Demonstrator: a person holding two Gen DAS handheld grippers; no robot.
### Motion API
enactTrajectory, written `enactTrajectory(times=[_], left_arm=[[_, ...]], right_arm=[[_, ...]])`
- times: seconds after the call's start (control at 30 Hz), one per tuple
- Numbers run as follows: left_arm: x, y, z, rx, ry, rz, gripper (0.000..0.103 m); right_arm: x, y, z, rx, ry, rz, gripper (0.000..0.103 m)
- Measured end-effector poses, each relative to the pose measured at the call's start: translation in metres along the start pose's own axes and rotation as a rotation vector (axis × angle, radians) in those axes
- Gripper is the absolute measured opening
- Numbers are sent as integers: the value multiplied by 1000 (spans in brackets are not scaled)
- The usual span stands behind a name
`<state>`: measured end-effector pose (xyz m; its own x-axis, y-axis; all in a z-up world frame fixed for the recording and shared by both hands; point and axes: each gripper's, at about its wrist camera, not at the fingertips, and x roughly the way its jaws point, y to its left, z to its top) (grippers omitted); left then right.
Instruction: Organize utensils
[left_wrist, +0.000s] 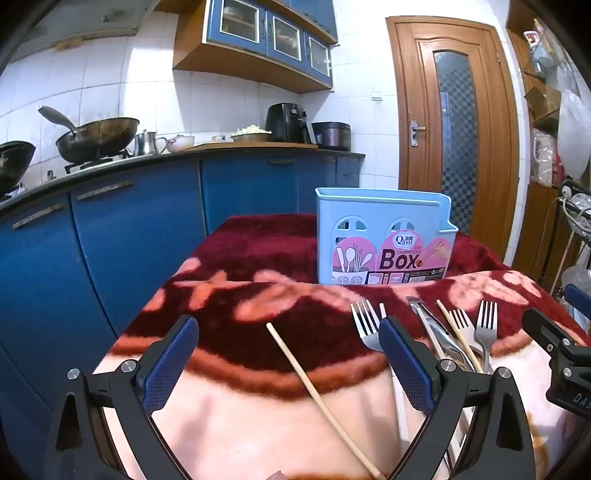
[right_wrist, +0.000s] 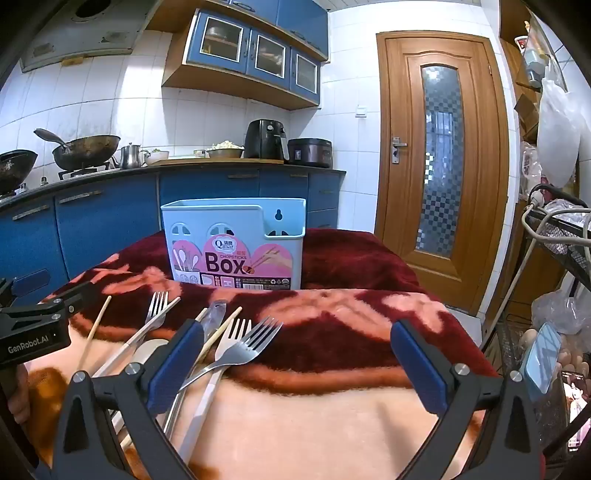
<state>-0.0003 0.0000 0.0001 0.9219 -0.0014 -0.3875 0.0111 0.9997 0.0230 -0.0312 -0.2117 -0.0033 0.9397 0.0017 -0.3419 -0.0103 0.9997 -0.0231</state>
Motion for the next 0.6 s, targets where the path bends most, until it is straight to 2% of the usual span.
enactTrajectory(times=[0.6], left_arm=[[0, 1, -2, 3, -7, 5, 98]], right_arm=[[1, 0, 0, 4, 11, 2, 103]])
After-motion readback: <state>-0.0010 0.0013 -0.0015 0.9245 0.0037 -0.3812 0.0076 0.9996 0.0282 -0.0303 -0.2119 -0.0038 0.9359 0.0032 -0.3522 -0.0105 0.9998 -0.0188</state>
